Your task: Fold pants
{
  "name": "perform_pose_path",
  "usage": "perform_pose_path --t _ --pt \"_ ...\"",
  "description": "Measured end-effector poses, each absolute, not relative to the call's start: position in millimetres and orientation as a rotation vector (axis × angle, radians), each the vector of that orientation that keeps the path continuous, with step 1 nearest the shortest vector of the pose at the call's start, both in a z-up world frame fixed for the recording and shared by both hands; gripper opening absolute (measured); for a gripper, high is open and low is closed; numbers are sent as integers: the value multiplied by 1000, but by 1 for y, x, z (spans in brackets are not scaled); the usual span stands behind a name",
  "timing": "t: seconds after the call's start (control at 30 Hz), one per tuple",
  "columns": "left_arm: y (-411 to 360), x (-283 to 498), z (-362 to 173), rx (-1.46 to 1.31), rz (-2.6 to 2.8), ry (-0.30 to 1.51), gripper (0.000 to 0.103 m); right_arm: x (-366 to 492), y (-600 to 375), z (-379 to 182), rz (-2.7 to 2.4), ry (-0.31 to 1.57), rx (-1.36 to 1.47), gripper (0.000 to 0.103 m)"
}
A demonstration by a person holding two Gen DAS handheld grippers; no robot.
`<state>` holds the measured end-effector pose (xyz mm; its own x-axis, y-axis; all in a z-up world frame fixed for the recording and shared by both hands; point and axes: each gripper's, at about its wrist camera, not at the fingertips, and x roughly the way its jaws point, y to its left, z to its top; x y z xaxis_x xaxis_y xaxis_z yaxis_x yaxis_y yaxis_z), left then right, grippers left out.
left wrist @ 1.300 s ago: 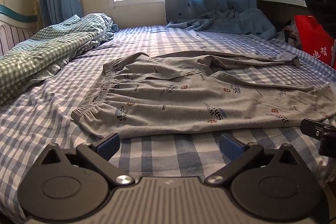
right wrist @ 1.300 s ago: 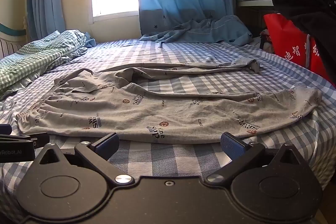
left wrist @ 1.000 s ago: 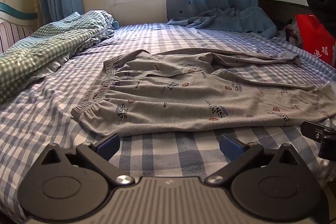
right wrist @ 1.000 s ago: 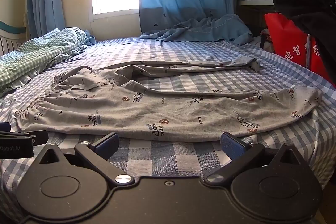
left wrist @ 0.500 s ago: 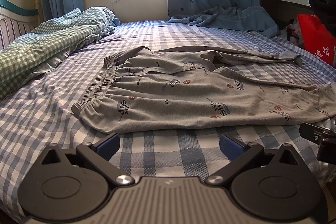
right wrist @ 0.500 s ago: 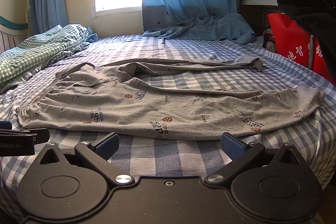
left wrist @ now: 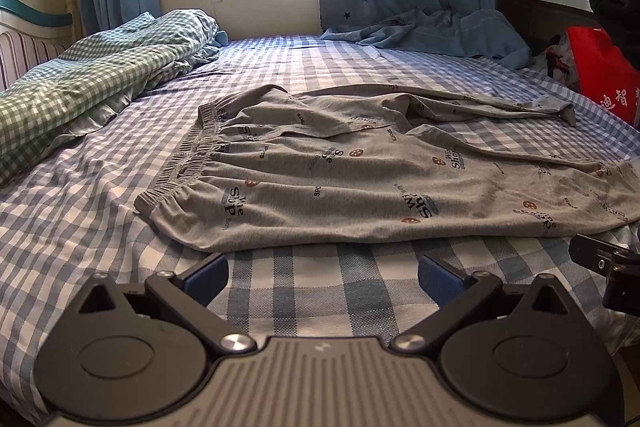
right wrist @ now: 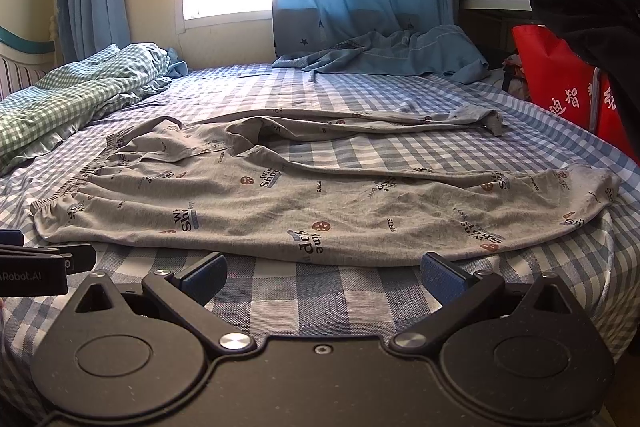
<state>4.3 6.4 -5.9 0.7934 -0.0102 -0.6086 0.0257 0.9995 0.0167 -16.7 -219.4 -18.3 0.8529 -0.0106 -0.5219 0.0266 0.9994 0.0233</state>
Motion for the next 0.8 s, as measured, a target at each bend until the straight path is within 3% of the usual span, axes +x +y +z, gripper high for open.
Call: perform_pose_path --t 0.8 --pt "10 21 -3 -42 -1 708 103 -13 -221 -19 -23 546 39 102"
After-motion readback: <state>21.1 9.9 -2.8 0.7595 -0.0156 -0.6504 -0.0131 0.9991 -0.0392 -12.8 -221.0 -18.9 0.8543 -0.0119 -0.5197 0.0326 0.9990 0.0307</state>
